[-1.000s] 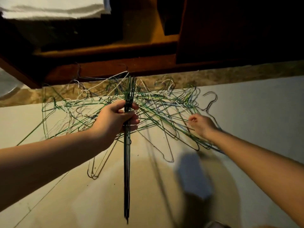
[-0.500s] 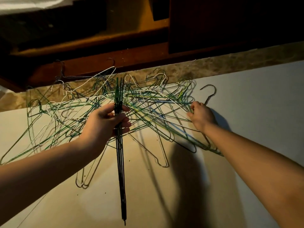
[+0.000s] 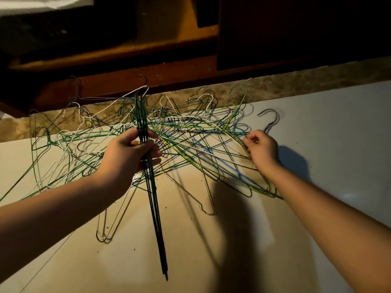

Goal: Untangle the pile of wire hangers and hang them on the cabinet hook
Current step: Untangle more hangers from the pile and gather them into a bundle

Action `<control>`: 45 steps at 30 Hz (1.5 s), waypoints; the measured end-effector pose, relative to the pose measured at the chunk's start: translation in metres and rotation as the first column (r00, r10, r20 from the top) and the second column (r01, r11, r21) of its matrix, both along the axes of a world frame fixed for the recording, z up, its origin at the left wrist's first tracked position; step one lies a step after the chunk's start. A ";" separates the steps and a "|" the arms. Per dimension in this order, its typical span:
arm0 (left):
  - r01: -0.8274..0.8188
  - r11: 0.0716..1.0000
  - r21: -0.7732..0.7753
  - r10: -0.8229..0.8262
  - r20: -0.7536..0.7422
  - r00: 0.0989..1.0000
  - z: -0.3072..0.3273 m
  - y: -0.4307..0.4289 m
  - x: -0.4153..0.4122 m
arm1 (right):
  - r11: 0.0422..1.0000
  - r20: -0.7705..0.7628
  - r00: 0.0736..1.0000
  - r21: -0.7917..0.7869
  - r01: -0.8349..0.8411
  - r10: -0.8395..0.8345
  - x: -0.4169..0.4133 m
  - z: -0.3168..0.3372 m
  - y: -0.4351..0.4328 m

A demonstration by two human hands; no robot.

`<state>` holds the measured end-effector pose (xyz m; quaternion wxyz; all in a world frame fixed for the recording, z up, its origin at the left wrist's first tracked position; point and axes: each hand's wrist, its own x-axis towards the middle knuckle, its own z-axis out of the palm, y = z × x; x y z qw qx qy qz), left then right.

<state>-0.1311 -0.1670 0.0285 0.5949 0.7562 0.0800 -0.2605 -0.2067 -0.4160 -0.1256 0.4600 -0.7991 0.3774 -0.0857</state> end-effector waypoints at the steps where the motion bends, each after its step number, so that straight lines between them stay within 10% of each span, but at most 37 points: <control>1: -0.016 1.000 -0.011 0.016 -0.010 1.000 0.001 0.001 0.001 | 1.000 0.013 1.000 0.021 0.003 -0.003 -0.003 0.005 0.001; 21: -0.013 0.923 -0.385 0.004 -0.022 1.000 0.081 0.035 -0.030 | 0.911 0.246 0.968 0.383 -0.150 0.056 -0.010 0.190 0.145; 29: 0.014 0.878 -0.479 0.033 0.090 0.995 0.097 0.034 -0.032 | 0.911 0.476 0.861 0.251 -0.328 0.179 -0.021 0.215 0.185; 45: -0.022 0.823 -0.567 0.022 -0.008 1.000 0.085 0.037 -0.027 | 0.855 0.476 0.795 0.151 -0.496 0.377 -0.032 0.186 0.182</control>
